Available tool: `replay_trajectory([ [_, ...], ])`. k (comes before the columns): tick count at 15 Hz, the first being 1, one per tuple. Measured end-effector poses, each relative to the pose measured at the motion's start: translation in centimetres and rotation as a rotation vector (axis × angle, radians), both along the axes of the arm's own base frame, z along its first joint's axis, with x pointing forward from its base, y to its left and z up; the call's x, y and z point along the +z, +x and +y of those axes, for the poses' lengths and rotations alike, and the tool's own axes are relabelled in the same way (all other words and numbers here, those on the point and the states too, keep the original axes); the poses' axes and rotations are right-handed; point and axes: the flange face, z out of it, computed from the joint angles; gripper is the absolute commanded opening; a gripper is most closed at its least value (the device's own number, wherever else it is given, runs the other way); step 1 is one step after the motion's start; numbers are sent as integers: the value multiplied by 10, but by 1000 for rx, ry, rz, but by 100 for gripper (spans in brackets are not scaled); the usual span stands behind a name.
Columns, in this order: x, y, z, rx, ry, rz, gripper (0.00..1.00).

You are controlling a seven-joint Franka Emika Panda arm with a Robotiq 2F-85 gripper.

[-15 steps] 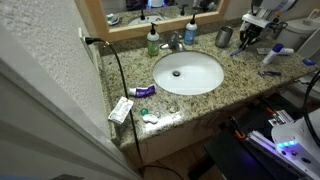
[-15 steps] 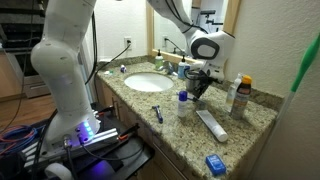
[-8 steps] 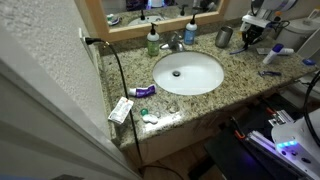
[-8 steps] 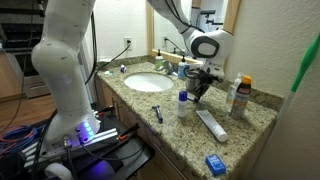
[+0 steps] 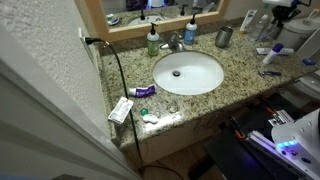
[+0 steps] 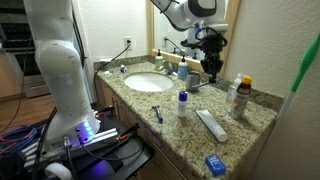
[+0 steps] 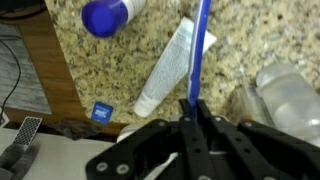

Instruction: Pick up the toothbrush and put it in the silver object

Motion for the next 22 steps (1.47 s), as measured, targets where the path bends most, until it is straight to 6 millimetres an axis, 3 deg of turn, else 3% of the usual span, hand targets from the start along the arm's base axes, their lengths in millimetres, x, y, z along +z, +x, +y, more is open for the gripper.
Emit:
replay_trajectory([
  [1, 26, -5, 3, -6, -50, -29, 2],
  [2, 51, -11, 7, 5, -76, -66, 9],
  [3, 72, -18, 14, 24, -83, -105, 9],
  [4, 89, -27, 22, 41, -81, -139, 2],
  [6, 105, -39, 30, 51, -78, -174, 2],
  [8, 110, -34, 32, 40, -114, -150, 2],
  [12, 142, 23, 67, -8, -312, -82, 2],
  [13, 151, 40, 78, -11, -360, -57, 9],
  [15, 162, 67, 94, 5, -426, -2, 9],
  [16, 162, 75, 96, 6, -438, 9, 9],
  [17, 160, 80, 95, 4, -443, 17, 2],
  [20, 158, 82, 92, 1, -445, 23, 2],
  [22, 152, 94, 106, 37, -458, 27, 2],
])
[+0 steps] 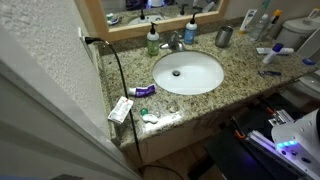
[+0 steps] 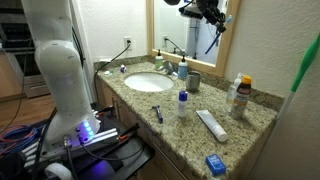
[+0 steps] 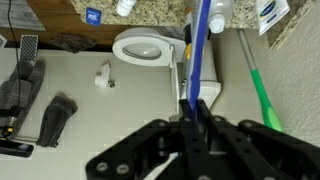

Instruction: Pick up the toothbrush and put it in the silver object

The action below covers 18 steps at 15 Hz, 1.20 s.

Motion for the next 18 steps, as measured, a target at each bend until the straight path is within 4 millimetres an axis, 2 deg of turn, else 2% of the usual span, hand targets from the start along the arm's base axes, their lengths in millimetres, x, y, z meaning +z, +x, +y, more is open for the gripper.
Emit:
replay_trajectory([
  [4, -28, 58, 53, 133, -28, 5, 2],
  [5, -38, 73, 63, 169, -26, -3, 9],
  [7, -53, 92, 72, 212, -14, -20, 9],
  [8, -58, 96, 72, 216, -13, -18, 9],
  [9, -58, 97, 71, 217, -14, -19, 2],
  [11, -55, 98, 70, 217, -16, -22, 2],
  [13, -61, 101, 76, 227, -14, -12, 2],
  [18, -106, 116, 127, 299, 7, 56, 2],
])
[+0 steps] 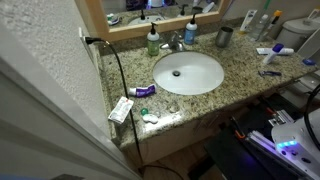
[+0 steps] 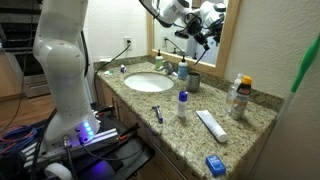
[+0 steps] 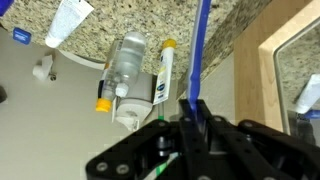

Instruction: Pick up the toothbrush and put it in the silver object

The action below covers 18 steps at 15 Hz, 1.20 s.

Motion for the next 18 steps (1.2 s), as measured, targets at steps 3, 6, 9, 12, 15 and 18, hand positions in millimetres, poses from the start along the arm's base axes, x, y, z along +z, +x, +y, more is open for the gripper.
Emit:
replay_trajectory([
  [3, -23, -8, 7, -38, -8, 63, 9],
  [6, -23, -14, 0, -66, -15, 72, 2],
  [9, -25, -15, -1, -71, -17, 73, 2],
  [12, -48, -22, -6, -116, -25, 99, 2],
  [15, -77, -29, -9, -167, -39, 120, 2],
  [18, -96, -30, -7, -188, -48, 130, 35],
])
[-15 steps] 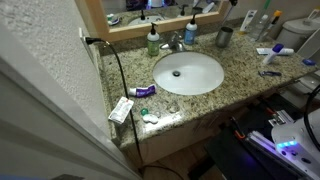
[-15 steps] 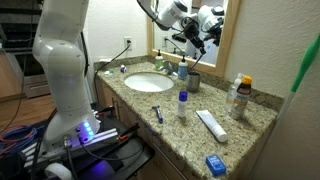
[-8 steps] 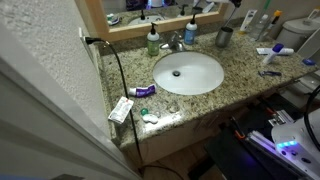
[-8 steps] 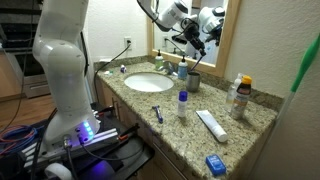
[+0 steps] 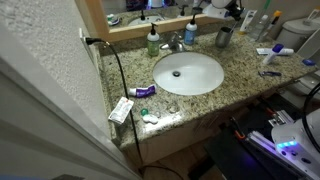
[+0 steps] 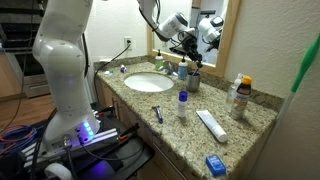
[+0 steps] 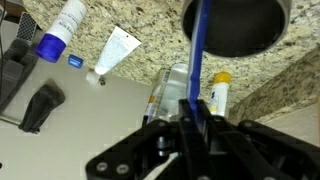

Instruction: Pick up the toothbrush and put it in the silver object

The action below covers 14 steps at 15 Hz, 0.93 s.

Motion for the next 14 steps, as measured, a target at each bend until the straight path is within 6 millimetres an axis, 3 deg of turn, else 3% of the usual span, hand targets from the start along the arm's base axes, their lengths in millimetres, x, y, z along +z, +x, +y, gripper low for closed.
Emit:
replay_trajectory([
  [4, -13, -5, -2, -50, -26, 22, 62],
  [7, -5, -6, -2, -62, -32, 15, 84],
  [9, 15, -5, 5, -16, -4, -36, 97],
  [11, 47, -12, 16, 46, 31, -115, 100],
  [14, 99, -38, 32, 151, 62, -239, 100],
])
